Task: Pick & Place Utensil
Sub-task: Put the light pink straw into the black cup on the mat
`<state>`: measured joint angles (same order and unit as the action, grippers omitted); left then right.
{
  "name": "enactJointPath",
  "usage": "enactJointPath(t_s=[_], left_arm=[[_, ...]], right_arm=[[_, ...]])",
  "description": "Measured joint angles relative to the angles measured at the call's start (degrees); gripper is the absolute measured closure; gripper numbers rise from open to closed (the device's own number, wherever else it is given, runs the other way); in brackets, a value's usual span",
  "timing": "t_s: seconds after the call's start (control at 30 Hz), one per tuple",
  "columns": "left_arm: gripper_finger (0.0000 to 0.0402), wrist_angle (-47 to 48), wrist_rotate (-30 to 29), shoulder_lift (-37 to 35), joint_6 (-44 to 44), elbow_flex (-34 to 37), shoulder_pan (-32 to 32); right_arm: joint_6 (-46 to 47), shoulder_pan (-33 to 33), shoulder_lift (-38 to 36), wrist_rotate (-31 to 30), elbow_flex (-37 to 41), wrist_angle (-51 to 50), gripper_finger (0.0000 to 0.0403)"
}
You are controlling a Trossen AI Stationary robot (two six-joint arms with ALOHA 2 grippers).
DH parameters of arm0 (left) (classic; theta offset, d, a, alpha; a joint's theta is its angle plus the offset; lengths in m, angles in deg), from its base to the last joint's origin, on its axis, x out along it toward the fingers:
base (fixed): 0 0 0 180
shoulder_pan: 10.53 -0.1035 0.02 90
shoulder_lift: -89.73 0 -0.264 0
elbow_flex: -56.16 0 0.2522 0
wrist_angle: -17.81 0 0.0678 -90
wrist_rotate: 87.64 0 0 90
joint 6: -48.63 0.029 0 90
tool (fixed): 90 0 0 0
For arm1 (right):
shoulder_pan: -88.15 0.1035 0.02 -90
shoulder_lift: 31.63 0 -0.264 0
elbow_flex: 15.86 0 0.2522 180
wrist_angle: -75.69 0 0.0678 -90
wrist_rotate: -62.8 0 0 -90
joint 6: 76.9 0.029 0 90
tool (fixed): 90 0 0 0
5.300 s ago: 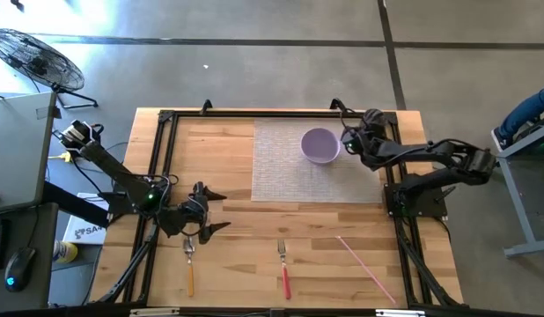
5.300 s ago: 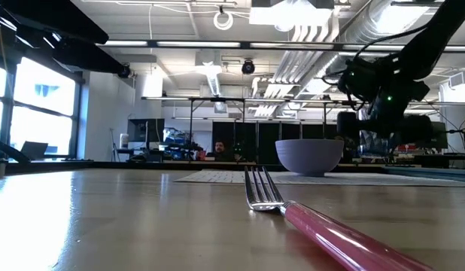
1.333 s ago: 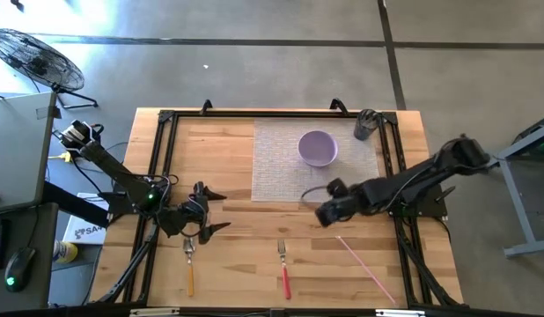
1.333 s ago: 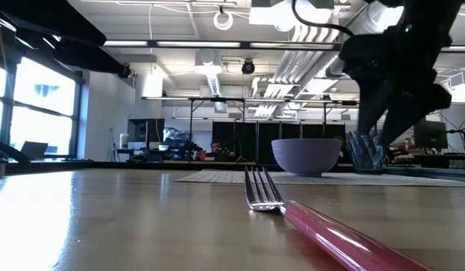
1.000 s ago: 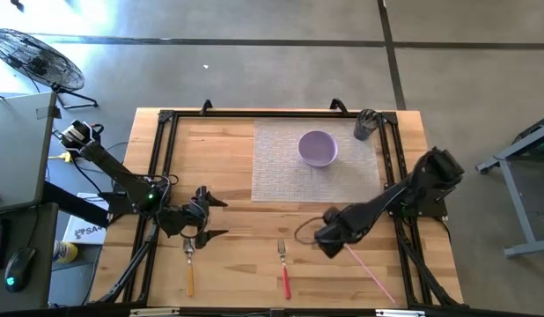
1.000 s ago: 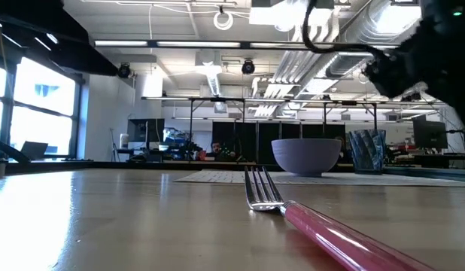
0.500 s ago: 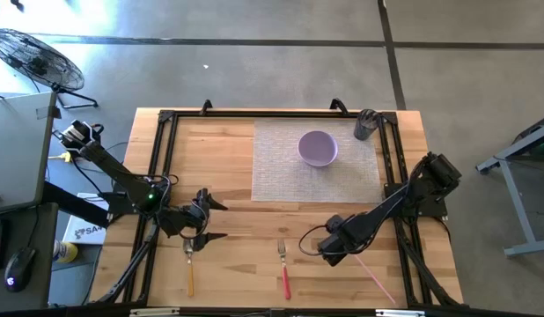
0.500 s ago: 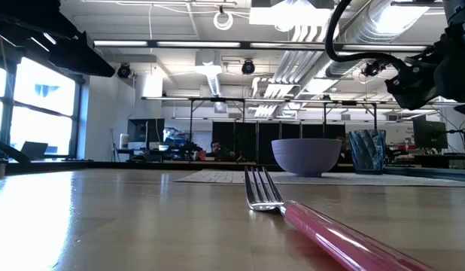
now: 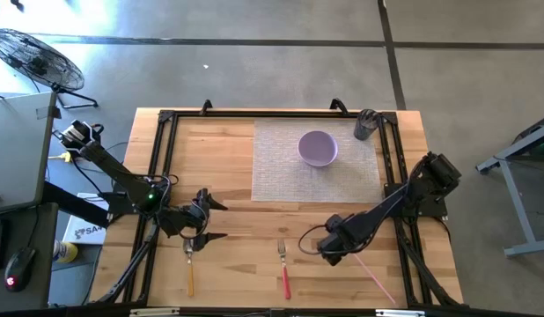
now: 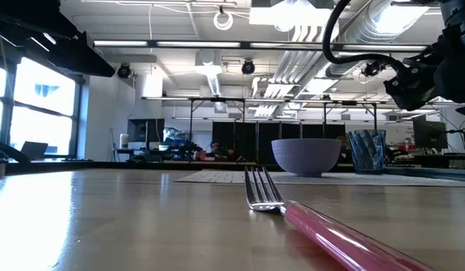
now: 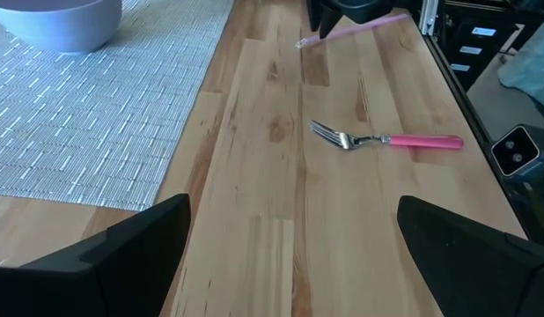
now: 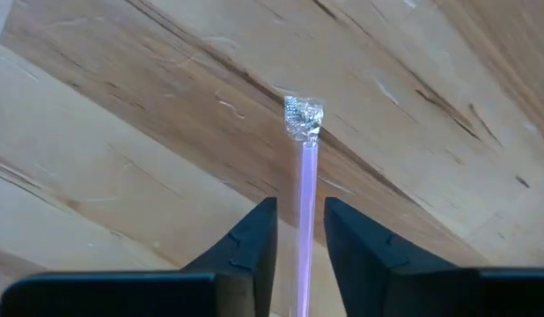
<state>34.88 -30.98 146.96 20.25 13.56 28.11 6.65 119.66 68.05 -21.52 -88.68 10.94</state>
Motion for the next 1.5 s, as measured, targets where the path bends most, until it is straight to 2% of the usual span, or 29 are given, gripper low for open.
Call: enactJointPath(t_s=[0.23,0.43,0.67,0.87,0.93,1.07,1.2,1.5], left_arm=[[0.0003,-0.02,-0.01,0.0,-0.02,0.0,0.0],[0.0003,-0.13,-0.02,0.0,-0.02,0.0,0.0],[0.0003,-0.13,-0.04,0.0,-0.02,0.0,0.0],[0.0003,-0.15,-0.03,0.0,-0.01,0.0,0.0],[0.0003,-0.14,-0.04,0.0,-0.02,0.0,0.0],[0.0003,-0.15,-0.04,0.02,-0.02,0.0,0.0],[0.0003,-0.15,-0.04,0.02,-0.01,0.0,0.0],[0.0003,-0.15,-0.04,0.02,-0.01,0.0,0.01]], right_arm=[[0.8,-0.01,-0.21,5.34,5.97,6.2,0.0319],[1.27,-0.09,-0.46,5.84,8.86,9.62,0.0311],[1.09,-0.09,-0.39,5.19,8.86,9.73,0.0359],[-0.05,-0.27,-1.95,2.04,9.07,9.31,0.0399],[-0.89,-0.15,-3.87,-1.67,8.69,8.2,0.0398],[-4.89,-0.62,-10.12,-14.28,7.4,6.23,0.0398],[-9.07,-1.7,-16.87,-23.97,7.57,4.5,0.04],[-23.83,-8.76,-34.26,-43.26,7.44,3.43,0.0401]])
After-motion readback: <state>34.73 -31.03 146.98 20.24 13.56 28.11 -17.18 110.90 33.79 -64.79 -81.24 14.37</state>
